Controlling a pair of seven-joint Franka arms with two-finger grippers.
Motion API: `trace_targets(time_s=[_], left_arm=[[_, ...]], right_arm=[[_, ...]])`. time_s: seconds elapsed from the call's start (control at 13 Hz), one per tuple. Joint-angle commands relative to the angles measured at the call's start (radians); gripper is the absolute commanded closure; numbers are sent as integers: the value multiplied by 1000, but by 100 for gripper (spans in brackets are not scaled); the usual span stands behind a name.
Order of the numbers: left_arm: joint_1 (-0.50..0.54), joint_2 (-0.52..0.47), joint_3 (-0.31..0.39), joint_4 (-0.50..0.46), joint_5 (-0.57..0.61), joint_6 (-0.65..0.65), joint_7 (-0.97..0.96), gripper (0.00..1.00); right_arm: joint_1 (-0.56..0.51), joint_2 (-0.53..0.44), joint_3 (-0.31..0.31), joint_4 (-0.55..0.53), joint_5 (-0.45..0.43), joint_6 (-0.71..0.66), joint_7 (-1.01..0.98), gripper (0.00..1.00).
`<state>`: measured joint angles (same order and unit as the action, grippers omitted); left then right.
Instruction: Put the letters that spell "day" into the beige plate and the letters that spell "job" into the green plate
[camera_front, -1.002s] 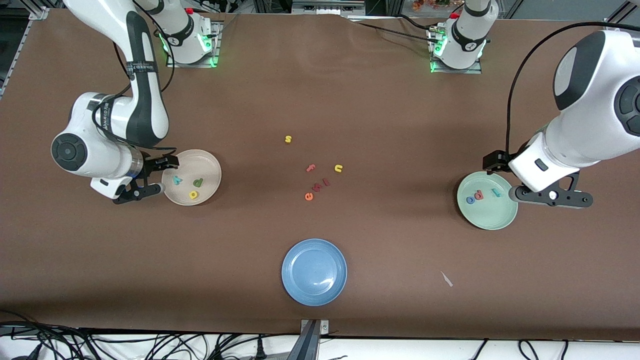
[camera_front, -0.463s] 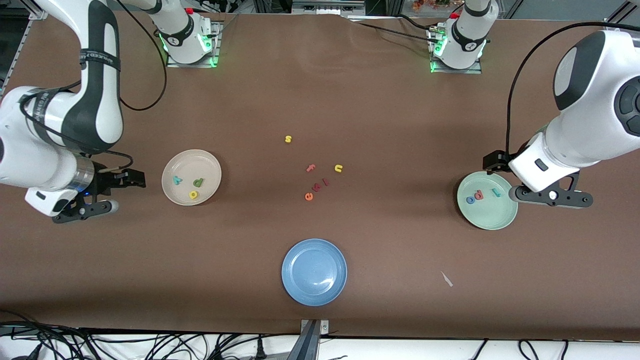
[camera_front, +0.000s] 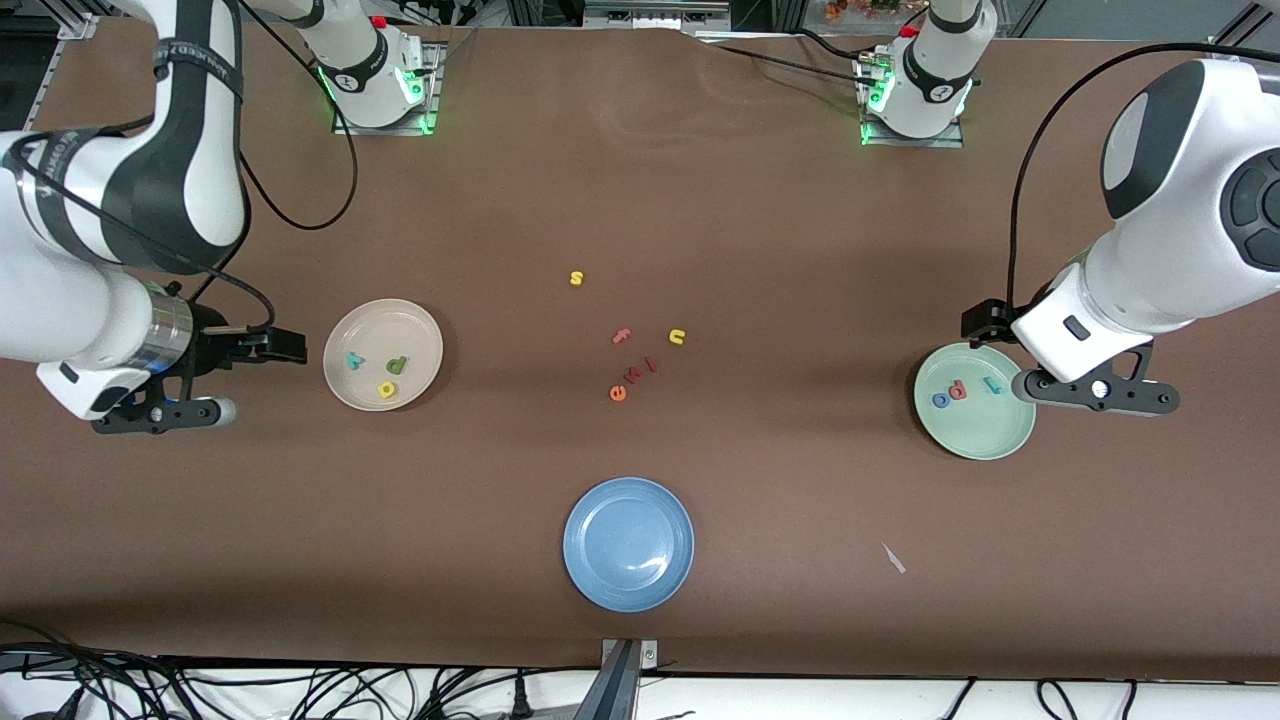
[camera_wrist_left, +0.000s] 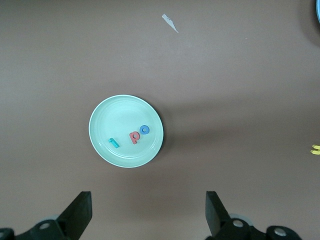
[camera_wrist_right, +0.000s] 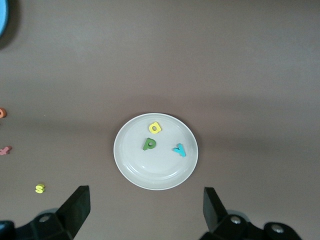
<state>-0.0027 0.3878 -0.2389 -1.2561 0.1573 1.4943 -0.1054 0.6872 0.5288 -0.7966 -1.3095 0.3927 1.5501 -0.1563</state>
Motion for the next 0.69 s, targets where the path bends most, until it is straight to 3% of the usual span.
trace_targets(time_s=[0.0, 0.31, 0.39, 0.46, 0.54, 0.62], left_arm=[[9, -24, -2, -16, 4, 4, 12, 0], [59, -32, -2, -16, -97, 9, 24, 0], [88, -30, -2, -17, -135, 12, 27, 0], [98, -27, -2, -19, -146, 11, 29, 0], [98, -24, -2, -20, -139, 12, 29, 0], [104, -23, -2, -20, -140, 12, 29, 0]], right_arm=[[-14, -4, -10, 23, 15, -28, 8, 0], [-9, 7, -6, 44, 14, -4, 7, 0], [-32, -7, 54, 46, -9, -2, 14, 0], [-149, -73, 224, 44, -100, -1, 38, 0], [-289, -126, 439, 36, -242, -1, 67, 0], [-373, -185, 597, 18, -393, -4, 108, 0]])
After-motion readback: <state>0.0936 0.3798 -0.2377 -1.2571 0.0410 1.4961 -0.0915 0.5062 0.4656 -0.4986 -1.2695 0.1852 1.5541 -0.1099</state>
